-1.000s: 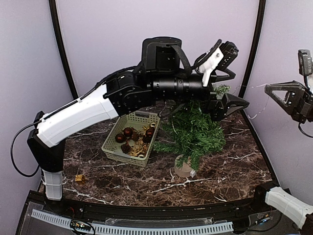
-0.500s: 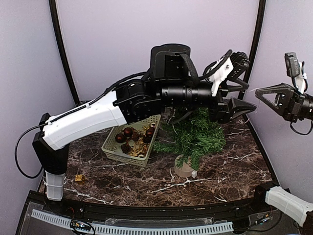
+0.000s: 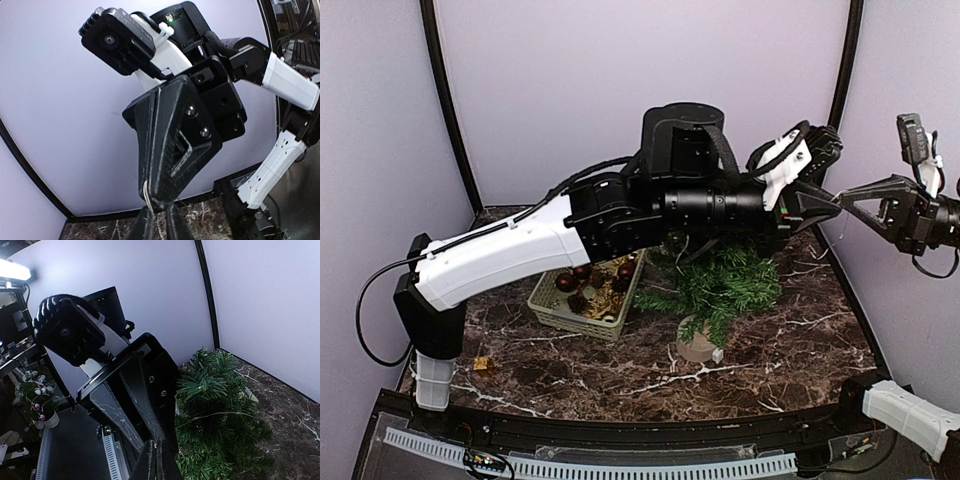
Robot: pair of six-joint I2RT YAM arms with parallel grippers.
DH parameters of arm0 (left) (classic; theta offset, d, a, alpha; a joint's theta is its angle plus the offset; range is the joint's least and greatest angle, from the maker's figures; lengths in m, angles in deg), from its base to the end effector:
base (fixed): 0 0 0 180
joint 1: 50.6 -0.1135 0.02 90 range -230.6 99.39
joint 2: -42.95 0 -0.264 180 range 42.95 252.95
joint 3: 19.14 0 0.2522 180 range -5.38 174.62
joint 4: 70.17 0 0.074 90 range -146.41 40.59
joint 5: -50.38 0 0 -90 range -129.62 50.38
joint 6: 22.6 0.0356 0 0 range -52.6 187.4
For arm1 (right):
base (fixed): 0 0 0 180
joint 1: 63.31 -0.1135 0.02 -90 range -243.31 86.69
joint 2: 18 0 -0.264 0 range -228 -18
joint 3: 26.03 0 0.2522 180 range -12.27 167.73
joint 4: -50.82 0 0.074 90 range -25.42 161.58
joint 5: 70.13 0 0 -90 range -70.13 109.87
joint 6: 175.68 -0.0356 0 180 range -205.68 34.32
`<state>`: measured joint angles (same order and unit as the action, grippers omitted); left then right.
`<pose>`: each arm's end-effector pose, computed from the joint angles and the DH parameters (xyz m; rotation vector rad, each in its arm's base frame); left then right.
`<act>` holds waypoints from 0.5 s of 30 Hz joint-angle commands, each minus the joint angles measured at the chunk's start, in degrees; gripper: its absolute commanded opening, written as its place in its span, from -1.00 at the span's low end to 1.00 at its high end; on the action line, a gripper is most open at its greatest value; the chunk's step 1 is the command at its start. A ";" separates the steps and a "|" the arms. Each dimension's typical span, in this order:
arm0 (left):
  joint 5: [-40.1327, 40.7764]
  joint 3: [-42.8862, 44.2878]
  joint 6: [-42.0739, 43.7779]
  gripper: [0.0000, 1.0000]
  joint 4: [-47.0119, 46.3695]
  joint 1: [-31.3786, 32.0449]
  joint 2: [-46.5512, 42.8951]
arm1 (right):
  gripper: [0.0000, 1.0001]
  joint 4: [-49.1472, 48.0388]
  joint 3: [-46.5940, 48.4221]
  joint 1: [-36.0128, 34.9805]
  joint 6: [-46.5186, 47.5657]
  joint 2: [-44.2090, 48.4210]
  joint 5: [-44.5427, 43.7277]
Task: Decorate the small christmas tree
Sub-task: Wrap the side of the string light in the gap of the branches.
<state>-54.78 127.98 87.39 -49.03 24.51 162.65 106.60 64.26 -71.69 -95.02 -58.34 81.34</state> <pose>0.1150 -0.4686 0.4708 1.2780 0.8621 -0.9673 0.0663 0.0414 0.4682 -0.8116 1.5423 1.1157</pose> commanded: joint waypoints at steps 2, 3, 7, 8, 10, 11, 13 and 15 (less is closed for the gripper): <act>-0.08 0.46 0.32 -0.94 -2.45 0.99 -1.49 | -0.83 1.16 1.03 0.21 1.80 -0.35 -1.60; -0.15 0.38 0.27 -0.98 -2.28 1.04 -1.69 | -0.78 -0.07 0.88 0.23 0.93 0.03 -1.79; -0.66 -1.22 -0.34 -1.00 -2.09 1.17 -3.15 | -0.46 -3.60 0.64 0.21 -1.33 1.28 -1.27; -1.17 -1.73 -0.82 -1.00 -2.23 1.18 -3.95 | -0.35 -4.36 0.52 0.21 -1.84 1.64 -1.38; -2.03 -4.10 -1.47 -1.00 -2.78 1.24 -5.38 | -0.02 -5.83 0.46 0.21 -2.84 2.09 -1.82; -2.35 -4.74 -1.91 -1.00 -3.22 1.26 -5.98 | 0.14 -6.57 0.46 0.23 -3.32 2.33 -2.06; -2.42 -7.27 -2.26 -1.00 -3.90 1.26 -8.00 | 0.34 -8.60 0.46 0.23 -5.12 2.81 -3.61; -2.67 -10.58 -2.49 -1.00 -4.84 1.27 -10.68 | 0.48 -11.21 0.46 0.25 -7.61 3.38 -6.43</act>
<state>-55.68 121.46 86.25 -50.58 25.45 159.44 102.67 64.52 -71.69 -98.12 -56.19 79.09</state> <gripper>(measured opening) 0.018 0.692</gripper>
